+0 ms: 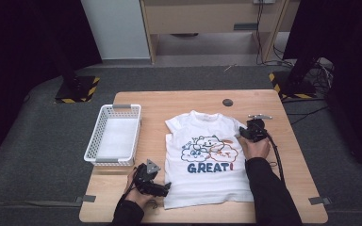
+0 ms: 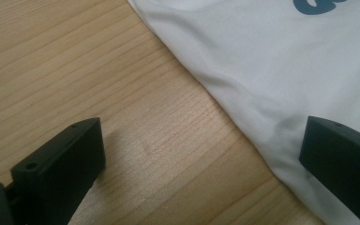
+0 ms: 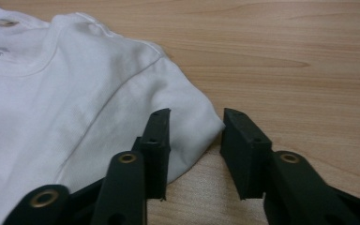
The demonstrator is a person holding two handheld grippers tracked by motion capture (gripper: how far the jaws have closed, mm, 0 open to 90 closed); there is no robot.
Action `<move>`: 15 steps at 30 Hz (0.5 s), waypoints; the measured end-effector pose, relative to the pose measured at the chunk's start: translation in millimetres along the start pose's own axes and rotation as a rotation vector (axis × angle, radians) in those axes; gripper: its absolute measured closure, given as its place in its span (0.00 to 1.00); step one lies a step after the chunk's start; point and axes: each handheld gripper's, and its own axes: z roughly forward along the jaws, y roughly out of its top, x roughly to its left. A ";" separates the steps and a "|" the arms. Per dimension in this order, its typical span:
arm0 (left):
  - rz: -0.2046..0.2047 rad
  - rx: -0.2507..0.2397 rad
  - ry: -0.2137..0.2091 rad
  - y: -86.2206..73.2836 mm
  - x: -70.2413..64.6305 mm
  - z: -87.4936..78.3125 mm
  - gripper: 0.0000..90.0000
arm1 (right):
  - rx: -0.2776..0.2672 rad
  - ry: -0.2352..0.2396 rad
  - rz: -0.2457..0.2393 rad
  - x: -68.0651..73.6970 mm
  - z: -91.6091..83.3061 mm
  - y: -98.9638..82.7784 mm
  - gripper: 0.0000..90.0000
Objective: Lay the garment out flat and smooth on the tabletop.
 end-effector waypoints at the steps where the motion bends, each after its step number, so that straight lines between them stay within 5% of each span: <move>1: 0.000 0.000 0.000 0.0 0.0 0.0 0.00 | -0.004 0.008 0.004 0.4 0.0 -0.6 0.79; 4: 0.000 0.000 0.000 0.0 -0.1 0.0 0.00 | -0.017 0.019 -0.002 6.1 0.4 -1.8 0.95; 8: 0.001 0.000 0.000 0.0 0.0 0.0 0.00 | -0.015 0.024 -0.009 7.5 -0.2 0.3 0.97; 15: 0.000 -0.002 0.001 0.3 -0.3 0.4 0.00 | -0.115 0.093 0.025 3.5 -26.8 19.6 0.98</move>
